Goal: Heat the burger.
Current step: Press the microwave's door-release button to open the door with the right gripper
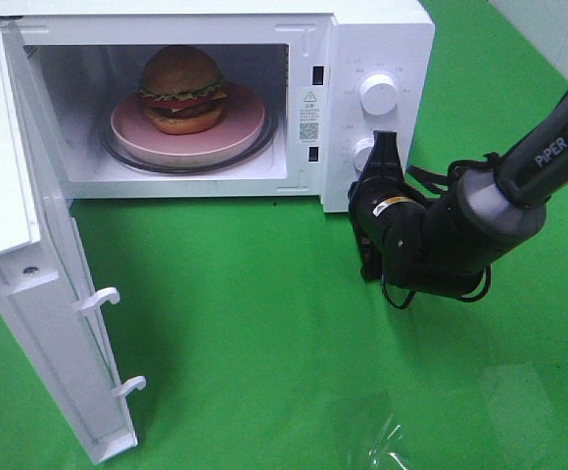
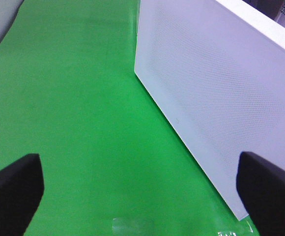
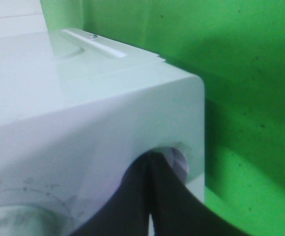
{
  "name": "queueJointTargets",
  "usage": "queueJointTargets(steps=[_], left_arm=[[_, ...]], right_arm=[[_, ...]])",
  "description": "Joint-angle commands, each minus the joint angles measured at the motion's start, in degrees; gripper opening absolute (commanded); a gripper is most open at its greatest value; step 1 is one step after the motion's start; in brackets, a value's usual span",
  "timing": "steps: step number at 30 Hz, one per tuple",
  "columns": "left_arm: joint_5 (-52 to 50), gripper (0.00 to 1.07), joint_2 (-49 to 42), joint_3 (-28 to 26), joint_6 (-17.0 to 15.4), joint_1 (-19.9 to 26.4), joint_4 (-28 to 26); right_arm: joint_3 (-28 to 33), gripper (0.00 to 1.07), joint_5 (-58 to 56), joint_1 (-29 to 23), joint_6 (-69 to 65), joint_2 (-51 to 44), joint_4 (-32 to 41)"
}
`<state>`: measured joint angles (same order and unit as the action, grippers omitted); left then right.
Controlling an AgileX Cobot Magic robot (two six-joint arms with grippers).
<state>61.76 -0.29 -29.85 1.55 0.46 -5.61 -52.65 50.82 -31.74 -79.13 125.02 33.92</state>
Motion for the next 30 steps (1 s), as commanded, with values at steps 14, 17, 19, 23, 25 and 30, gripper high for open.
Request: queueJointTargets(steps=[14, 17, 19, 23, 25, 30], left_arm=[[-0.52, 1.00, -0.92, 0.11, 0.06, 0.11, -0.11], [-0.52, 1.00, -0.92, 0.11, 0.06, 0.11, -0.11], [-0.52, 1.00, -0.92, 0.11, 0.06, 0.11, -0.11], [-0.52, 1.00, -0.92, 0.11, 0.06, 0.11, -0.11], [-0.52, 1.00, -0.92, 0.11, 0.06, 0.11, -0.11], [-0.52, 1.00, -0.92, 0.11, 0.06, 0.11, -0.11]], right_arm=[[7.22, 0.00, -7.73, 1.03, 0.63, -9.97, -11.80], [9.68, 0.00, -10.37, 1.03, 1.49, -12.89, -11.92], [10.20, 0.00, -10.77, 1.03, 2.35, -13.58, -11.92], [12.26, 0.01, -13.41, 1.03, 7.22, -17.19, -11.92], [12.72, 0.01, -15.81, 1.03, 9.45, -18.85, -11.92], [12.89, 0.02, -23.20, 1.03, 18.22, -23.15, -11.92]])
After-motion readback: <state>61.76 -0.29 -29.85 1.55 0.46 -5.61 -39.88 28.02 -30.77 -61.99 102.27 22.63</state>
